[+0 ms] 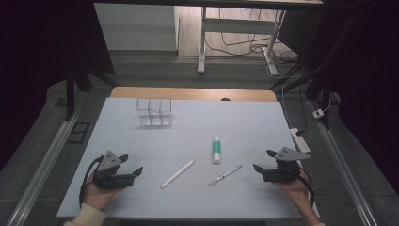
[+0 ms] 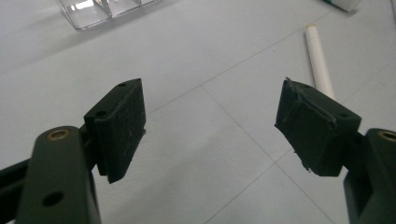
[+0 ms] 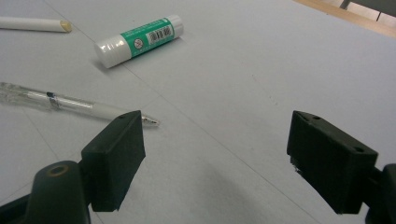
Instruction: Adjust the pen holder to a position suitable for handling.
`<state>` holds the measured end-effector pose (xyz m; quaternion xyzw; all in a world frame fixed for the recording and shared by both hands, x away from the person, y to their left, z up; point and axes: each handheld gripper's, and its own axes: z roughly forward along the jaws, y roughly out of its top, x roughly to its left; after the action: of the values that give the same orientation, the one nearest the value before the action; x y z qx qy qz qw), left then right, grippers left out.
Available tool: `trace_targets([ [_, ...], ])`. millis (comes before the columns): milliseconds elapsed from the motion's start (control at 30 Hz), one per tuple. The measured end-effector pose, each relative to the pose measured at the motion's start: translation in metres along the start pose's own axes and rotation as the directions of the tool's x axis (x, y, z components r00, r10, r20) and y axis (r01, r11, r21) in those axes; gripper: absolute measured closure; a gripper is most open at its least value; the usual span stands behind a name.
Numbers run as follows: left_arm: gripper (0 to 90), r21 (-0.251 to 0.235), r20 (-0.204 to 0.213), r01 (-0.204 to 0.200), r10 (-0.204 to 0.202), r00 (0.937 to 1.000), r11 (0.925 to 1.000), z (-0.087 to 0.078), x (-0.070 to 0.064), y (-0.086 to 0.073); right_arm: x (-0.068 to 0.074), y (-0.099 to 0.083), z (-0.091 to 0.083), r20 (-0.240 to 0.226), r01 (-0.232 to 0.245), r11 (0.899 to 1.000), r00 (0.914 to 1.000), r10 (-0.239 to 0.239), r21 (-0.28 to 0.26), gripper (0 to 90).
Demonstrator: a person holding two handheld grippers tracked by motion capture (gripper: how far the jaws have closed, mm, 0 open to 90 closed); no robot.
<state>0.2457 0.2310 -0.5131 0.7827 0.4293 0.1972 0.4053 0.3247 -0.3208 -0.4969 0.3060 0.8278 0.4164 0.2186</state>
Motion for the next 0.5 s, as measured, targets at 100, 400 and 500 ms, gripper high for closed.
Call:
trace_targets([
  [100,24.7,0.006,-0.002,-0.009,0.009,1.0000,0.9999,0.001,0.000,0.000,0.000,-0.001,0.001,0.004,-0.004,1.000,1.0000,0.004,0.010,18.8],
  [400,25.2,0.014,-0.007,-0.005,0.006,1.0000,0.9999,0.004,0.003,-0.001,0.000,-0.009,0.008,0.004,-0.015,1.000,0.9999,0.015,0.009,19.1],
  [500,25.6,0.012,-0.007,-0.002,0.002,1.0000,0.9999,0.004,0.003,-0.001,0.001,-0.012,0.012,-0.009,-0.001,1.000,1.0000,0.001,0.020,17.8],
])
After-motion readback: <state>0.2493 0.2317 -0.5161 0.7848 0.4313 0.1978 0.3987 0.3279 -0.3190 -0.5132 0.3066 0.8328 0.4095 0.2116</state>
